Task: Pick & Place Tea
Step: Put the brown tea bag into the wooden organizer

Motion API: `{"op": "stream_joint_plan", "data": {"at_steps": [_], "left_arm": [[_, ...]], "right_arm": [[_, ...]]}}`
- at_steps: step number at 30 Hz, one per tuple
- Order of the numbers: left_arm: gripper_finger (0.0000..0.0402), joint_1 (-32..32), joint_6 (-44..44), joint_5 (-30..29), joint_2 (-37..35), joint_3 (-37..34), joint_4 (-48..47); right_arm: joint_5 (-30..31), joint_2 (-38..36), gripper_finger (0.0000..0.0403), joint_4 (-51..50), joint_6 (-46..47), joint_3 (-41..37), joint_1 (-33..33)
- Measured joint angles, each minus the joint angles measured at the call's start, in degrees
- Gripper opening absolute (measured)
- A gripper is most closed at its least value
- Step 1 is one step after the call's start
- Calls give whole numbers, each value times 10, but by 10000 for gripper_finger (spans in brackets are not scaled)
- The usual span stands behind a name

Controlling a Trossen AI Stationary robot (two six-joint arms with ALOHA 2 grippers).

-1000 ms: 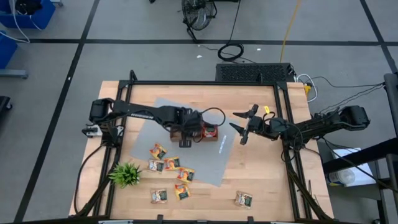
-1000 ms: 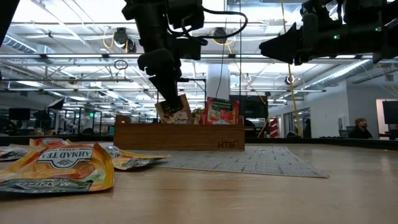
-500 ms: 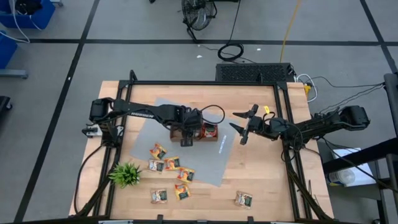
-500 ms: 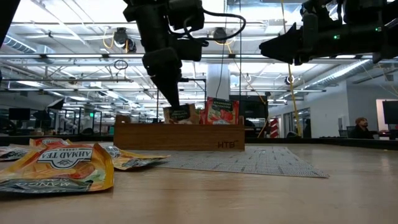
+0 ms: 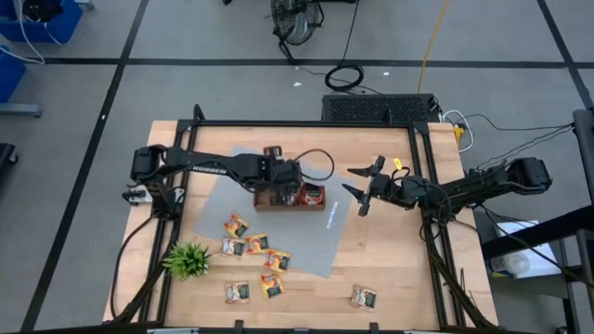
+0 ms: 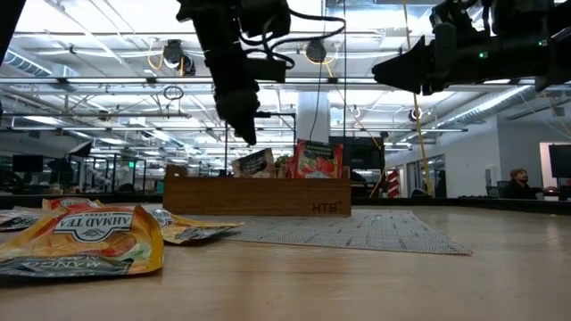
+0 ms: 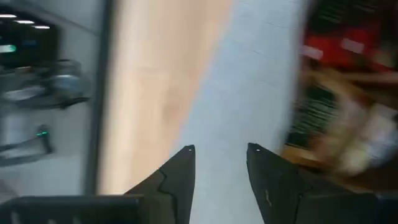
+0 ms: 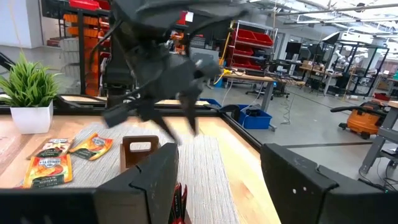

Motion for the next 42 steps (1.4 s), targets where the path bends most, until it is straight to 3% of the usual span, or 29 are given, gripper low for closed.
{"op": "stream_joint_plan", "data": {"at_steps": [6,9,12,18,21,28,37,42], "left_arm": [[149,1,-7,-14,-7,0,15],[149,-5,-14,8,-16,-1,3],[149,-15,-15,63,-25,0,10],[143,-27,-22,231,-26,-2,8],[126,-33,-21,271,-15,-13,14],[90,-30,-35,270,11,-46,32],[88,-8,-38,209,35,-53,74],[88,-9,-41,229,23,-50,72]], "right_arm": [[0,0,210,-2,0,0,0],[0,0,210,-2,0,0,0],[0,0,210,-5,0,0,0],[0,0,210,-6,0,0,0],[0,0,210,-6,0,0,0],[0,0,210,-6,4,0,0],[-2,0,210,-2,10,0,0],[-2,0,210,-2,10,0,0]]}}
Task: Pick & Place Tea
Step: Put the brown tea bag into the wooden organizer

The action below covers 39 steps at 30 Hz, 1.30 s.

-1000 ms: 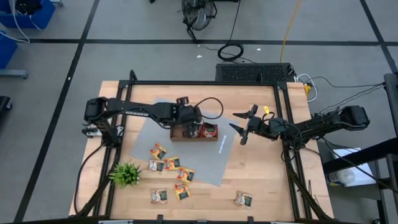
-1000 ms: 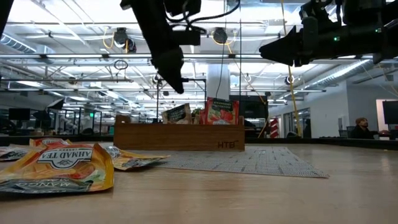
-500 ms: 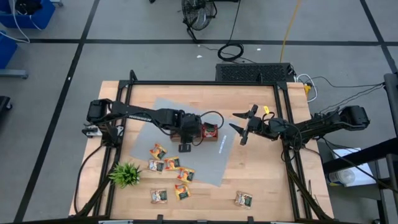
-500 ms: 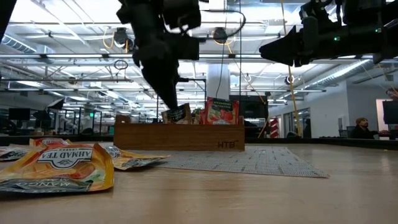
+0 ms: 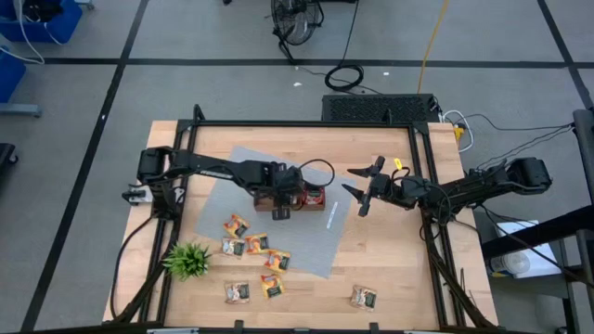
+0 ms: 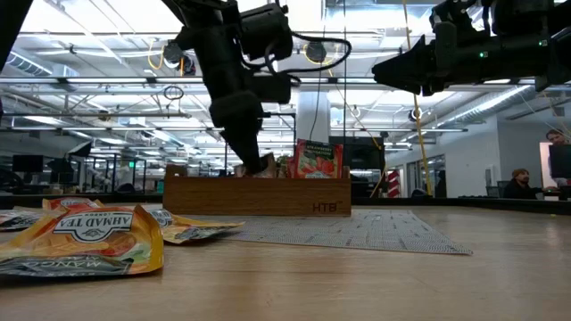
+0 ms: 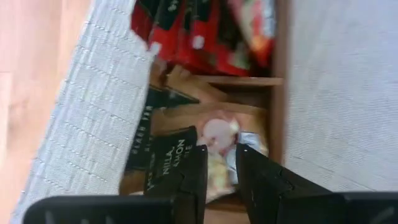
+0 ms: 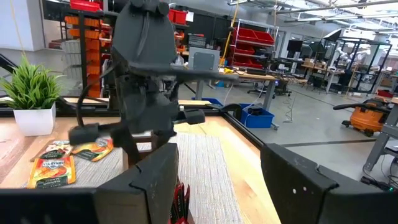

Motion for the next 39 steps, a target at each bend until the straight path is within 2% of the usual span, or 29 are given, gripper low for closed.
{"op": "stream_joint_plan", "data": {"at_steps": [3,7,12,14,18,20,22,26,29,31,34,39], "left_arm": [[88,-9,-8,24,-22,0,-9],[88,-29,-25,27,-63,0,-34],[88,-62,-23,31,-122,-15,-6],[88,-77,-11,32,-150,-40,41],[88,-96,4,25,-209,-139,204],[88,-100,1,23,-237,-198,280],[88,-100,-17,22,-263,-253,354],[88,-100,-68,22,-304,-338,477],[88,-104,-93,21,-319,-379,550],[88,-109,-96,21,-326,-395,577],[88,-117,-96,21,-329,-398,600],[88,-135,-98,23,-328,-398,609]], "right_arm": [[0,0,210,-3,-3,0,0],[0,0,210,-11,-11,0,5],[0,-28,210,-45,-11,2,67],[1,-48,210,-133,-3,22,111],[41,-54,217,-444,107,143,206],[63,-20,221,-599,195,218,251],[56,28,222,-724,277,284,294],[-29,145,212,-853,423,384,357],[-104,233,202,-869,499,431,392],[-128,282,200,-870,532,453,411],[-150,344,200,-867,575,466,432],[-149,418,201,-850,626,468,438]]}}
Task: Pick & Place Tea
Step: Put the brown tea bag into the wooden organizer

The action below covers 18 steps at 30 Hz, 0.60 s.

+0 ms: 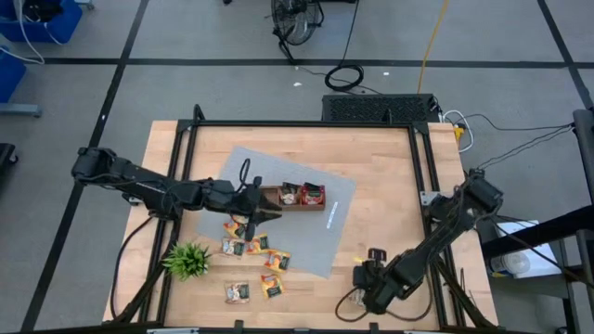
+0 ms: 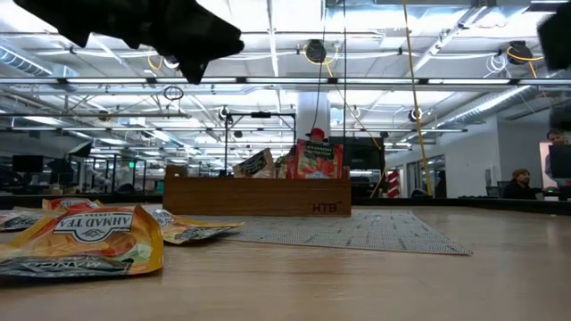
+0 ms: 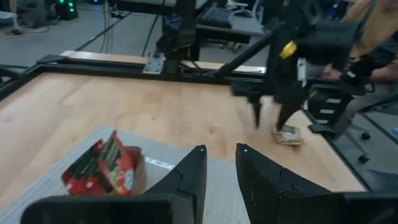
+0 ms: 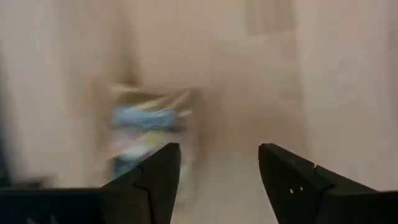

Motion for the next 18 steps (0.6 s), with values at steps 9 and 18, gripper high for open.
{"op": "stream_joint_plan", "data": {"at_steps": [9,18], "left_arm": [[88,-11,11,1,0,0,1],[88,-11,-11,1,0,0,-4]], "right_arm": [[-2,66,244,68,14,3,11],[-1,-16,242,-22,67,-6,8]]}}
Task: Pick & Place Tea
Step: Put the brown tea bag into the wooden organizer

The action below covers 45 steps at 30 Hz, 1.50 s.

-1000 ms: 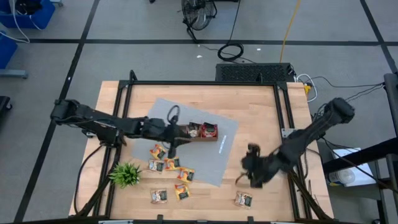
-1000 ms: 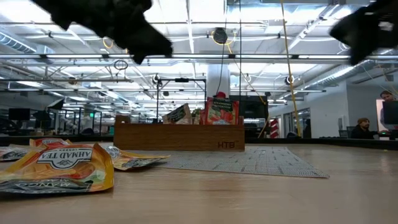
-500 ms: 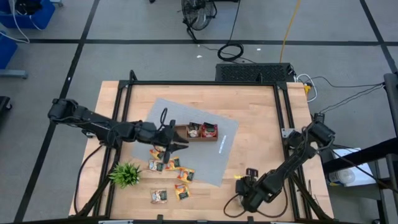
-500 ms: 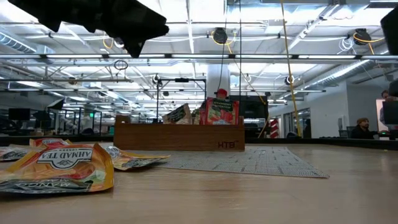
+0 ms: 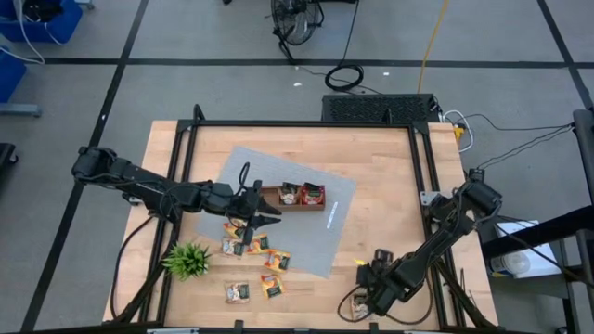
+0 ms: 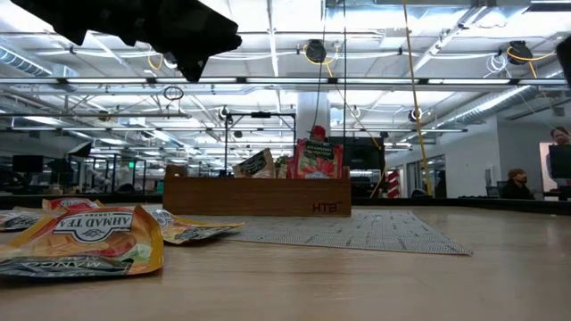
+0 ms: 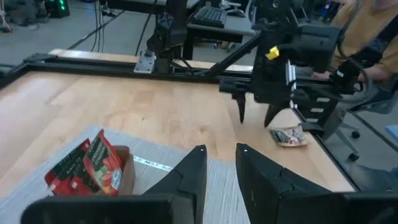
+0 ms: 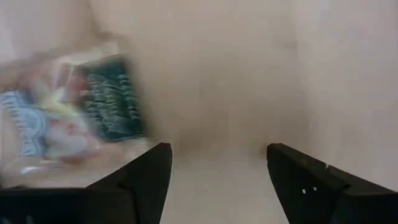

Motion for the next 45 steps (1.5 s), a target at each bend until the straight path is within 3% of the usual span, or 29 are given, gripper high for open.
{"op": "stream_joint_plan", "data": {"at_steps": [4,12,21,29,34,38,45], "left_arm": [[88,0,-4,0,0,0,-12],[88,0,26,0,0,0,-17],[88,0,29,-1,0,0,-33],[88,0,22,-2,0,0,-38],[88,0,22,-3,0,0,-38],[88,0,22,-3,0,0,-38],[88,0,8,-3,1,0,-39]], "right_arm": [[39,-46,237,45,60,6,-1],[-23,-16,235,233,49,8,0],[-108,77,170,201,17,101,12],[-166,103,109,143,59,83,27],[-161,103,47,179,40,49,26],[-120,104,11,173,30,23,19],[-78,105,12,239,5,-28,-6]]}}
